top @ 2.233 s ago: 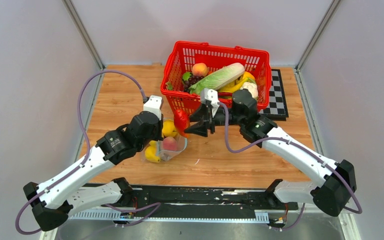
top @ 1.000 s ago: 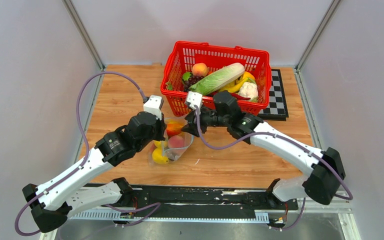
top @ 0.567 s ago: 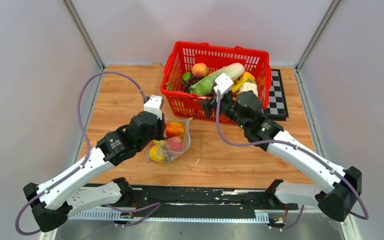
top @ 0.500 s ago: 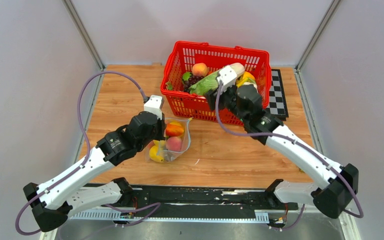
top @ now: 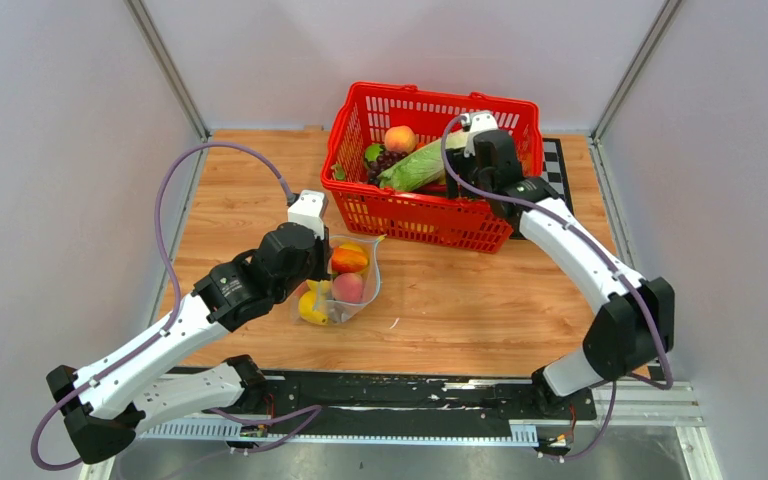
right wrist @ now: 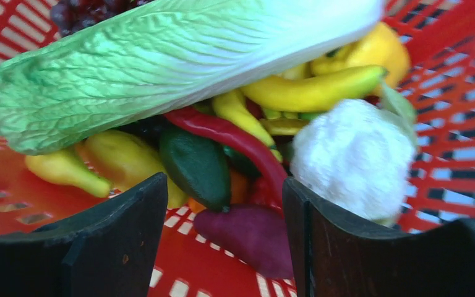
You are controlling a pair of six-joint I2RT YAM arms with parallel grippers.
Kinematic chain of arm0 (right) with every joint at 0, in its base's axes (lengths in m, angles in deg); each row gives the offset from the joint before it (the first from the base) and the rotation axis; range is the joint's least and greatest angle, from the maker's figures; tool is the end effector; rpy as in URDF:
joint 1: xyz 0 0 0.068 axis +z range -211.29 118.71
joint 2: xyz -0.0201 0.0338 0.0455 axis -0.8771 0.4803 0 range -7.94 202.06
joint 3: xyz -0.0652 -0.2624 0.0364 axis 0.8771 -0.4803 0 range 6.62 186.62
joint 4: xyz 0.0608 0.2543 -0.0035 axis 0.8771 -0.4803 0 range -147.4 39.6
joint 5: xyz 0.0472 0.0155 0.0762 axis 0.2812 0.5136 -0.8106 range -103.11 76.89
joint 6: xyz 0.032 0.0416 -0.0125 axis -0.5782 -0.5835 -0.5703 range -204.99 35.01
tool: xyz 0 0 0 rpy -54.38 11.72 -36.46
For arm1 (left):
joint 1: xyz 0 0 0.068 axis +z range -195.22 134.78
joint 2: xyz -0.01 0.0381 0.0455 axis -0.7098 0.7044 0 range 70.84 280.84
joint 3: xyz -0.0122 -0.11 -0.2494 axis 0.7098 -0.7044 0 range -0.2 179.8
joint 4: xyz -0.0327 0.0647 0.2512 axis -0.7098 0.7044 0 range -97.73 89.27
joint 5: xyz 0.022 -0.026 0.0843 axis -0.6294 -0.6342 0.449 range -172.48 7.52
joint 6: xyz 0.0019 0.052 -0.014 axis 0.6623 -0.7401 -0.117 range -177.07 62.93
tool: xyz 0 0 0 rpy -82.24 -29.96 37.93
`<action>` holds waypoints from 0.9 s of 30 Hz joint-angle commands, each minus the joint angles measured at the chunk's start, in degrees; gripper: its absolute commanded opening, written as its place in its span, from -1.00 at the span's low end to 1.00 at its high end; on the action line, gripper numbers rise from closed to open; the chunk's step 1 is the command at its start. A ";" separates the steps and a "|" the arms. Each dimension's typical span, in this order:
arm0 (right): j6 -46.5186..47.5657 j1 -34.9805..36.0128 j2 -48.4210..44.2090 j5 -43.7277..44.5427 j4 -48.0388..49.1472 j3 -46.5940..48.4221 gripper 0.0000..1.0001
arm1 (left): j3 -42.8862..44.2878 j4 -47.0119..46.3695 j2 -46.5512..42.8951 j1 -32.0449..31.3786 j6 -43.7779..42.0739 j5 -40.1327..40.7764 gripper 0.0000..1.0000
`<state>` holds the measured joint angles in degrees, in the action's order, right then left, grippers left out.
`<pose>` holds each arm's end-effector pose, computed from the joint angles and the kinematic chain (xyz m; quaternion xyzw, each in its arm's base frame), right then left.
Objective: Place the food in the zip-top bag and seal the zipper
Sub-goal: Adjust the fake food in the bin.
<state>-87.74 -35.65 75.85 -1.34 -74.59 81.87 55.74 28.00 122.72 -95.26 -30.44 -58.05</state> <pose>0.3045 0.1380 0.3401 -0.1251 0.8654 0.0297 0.4842 0.1318 -0.1345 0.3426 0.0722 0.8566 -0.1506 0.4882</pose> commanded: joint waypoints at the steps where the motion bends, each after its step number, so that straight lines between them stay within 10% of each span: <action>1: 0.71 0.15 4.55 -14.47 -8.84 4.74 0.34 | 0.45 -1.69 -0.44 0.21 -0.27 1.23 -1.00; 10: 2.50 6.50 8.54 -28.22 -7.78 7.68 0.29 | 0.51 -1.89 -0.02 0.18 -0.44 1.14 -1.00; 19: 1.61 5.17 5.92 2.64 -6.42 10.59 0.40 | -0.31 -2.14 -0.46 0.21 -0.27 0.97 -1.00; 27: 0.08 -4.98 7.39 0.93 -12.08 13.48 0.42 | -0.26 -1.91 -0.71 0.21 -0.53 1.15 -1.00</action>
<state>-86.67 -36.39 83.04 -3.31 -81.71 91.44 55.43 27.96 122.72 -95.28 -30.48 -57.94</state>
